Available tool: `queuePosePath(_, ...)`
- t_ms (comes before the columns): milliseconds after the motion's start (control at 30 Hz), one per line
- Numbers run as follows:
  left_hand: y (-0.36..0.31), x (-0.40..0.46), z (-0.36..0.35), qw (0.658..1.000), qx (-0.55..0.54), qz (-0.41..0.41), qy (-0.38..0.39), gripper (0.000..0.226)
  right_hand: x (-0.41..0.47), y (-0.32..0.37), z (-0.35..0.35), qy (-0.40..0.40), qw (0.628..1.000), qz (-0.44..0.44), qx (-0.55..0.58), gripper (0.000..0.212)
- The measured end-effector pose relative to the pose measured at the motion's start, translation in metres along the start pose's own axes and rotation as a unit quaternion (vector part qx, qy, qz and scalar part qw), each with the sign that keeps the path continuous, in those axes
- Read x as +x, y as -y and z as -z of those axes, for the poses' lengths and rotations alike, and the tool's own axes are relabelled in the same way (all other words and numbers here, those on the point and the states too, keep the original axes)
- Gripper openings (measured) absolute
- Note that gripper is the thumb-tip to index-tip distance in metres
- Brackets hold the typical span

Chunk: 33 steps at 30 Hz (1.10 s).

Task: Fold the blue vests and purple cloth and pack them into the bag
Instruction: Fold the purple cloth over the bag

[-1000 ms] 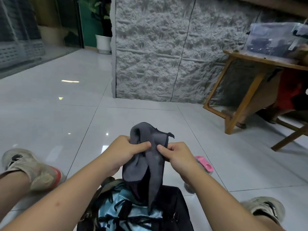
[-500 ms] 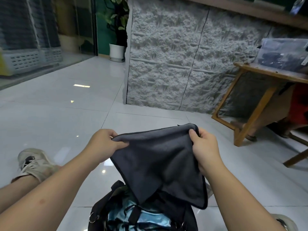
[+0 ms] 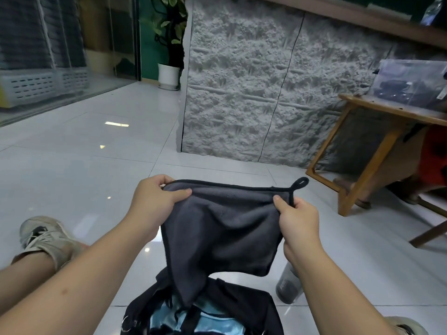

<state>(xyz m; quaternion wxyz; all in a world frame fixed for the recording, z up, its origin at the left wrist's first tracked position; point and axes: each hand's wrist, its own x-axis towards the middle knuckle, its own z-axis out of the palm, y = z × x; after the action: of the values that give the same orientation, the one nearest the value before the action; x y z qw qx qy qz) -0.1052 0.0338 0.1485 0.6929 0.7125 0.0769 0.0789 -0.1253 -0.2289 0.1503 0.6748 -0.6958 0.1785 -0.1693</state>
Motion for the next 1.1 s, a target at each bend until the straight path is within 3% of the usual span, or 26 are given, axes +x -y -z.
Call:
queuePosePath(100,0.002,-0.004,-0.005,0.999,-0.023,-0.010,-0.030,0.025,0.000,-0.005,-0.004,-0.012,0.999,0.033,-0.001,0.018)
queuePosePath(200,0.002,-0.011,-0.019,0.998,-0.067,-0.006,-0.022,0.021,-0.003,-0.007,-0.013,-0.002,0.998,0.066,0.005,0.057)
queuePosePath(333,-0.002,-0.021,-0.043,0.995,-0.092,0.007,0.025,0.012,-0.019,-0.007,-0.033,0.056,0.992,0.103,-0.041,0.065)
queuePosePath(467,-0.004,-0.031,-0.063,0.993,-0.086,-0.005,0.080,0.015,-0.038,-0.008,-0.050,0.118,0.972,0.168,-0.112,0.046)
queuePosePath(533,-0.003,-0.033,-0.069,0.994,-0.070,-0.015,0.087,0.020,-0.044,-0.007,-0.054,0.130,0.965,0.184,-0.132,0.046)
queuePosePath(867,-0.013,-0.044,-0.071,0.990,-0.050,-0.065,0.110,0.023,-0.042,-0.006,-0.052,0.145,0.974,0.136,-0.112,0.047)
queuePosePath(967,-0.016,-0.047,-0.073,0.990,-0.067,-0.058,0.112,0.034,-0.046,-0.002,-0.051,0.213,0.967,0.115,-0.083,0.043)
queuePosePath(1067,-0.024,-0.044,-0.070,0.982,-0.107,-0.006,0.154,0.060,-0.046,0.002,-0.044,0.277,0.952,0.113,-0.064,0.016)
queuePosePath(1100,-0.027,-0.043,-0.067,0.979,-0.117,0.009,0.168,0.069,-0.043,0.002,-0.041,0.278,0.951,0.116,-0.069,0.016)
